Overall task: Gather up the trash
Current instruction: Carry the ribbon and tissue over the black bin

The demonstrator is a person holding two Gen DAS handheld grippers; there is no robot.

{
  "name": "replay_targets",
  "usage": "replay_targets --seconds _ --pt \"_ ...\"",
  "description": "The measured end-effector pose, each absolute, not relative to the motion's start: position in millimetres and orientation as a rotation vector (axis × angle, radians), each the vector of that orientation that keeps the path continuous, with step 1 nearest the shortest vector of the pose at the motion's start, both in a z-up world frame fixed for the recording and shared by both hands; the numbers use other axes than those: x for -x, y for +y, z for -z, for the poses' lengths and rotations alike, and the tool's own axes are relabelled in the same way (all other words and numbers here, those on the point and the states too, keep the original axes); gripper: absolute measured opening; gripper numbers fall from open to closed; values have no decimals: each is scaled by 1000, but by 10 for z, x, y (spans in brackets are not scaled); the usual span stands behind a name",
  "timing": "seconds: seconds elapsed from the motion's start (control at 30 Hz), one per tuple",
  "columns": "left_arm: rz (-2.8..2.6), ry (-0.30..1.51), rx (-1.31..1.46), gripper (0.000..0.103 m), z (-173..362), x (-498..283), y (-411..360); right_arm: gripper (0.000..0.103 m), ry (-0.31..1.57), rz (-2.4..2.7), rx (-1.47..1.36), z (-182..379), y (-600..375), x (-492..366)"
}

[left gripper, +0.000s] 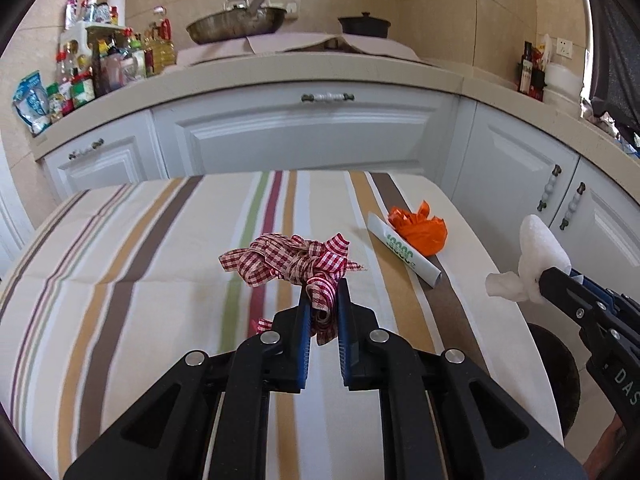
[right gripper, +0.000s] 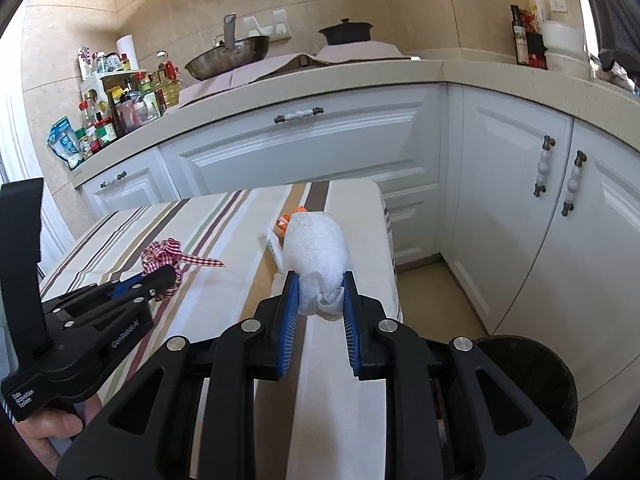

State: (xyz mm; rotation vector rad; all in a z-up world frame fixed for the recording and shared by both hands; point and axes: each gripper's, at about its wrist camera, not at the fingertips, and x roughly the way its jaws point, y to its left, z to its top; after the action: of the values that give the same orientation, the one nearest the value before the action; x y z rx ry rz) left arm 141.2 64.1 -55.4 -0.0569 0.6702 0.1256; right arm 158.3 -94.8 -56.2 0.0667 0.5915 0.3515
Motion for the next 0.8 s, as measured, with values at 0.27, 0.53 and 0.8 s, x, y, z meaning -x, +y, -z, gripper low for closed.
replay_targets --seconds 0.27,0.53,0.8 --pt "-140 623 62 12 401 -1172 734 21 552 -361 -38 421 -846 -1397" --pt "-150 599 69 12 306 -910 818 21 520 -378 -17 290 -751 -1147" --pt "-152 563 68 12 187 -636 841 21 493 -384 -2 190 -730 -860"
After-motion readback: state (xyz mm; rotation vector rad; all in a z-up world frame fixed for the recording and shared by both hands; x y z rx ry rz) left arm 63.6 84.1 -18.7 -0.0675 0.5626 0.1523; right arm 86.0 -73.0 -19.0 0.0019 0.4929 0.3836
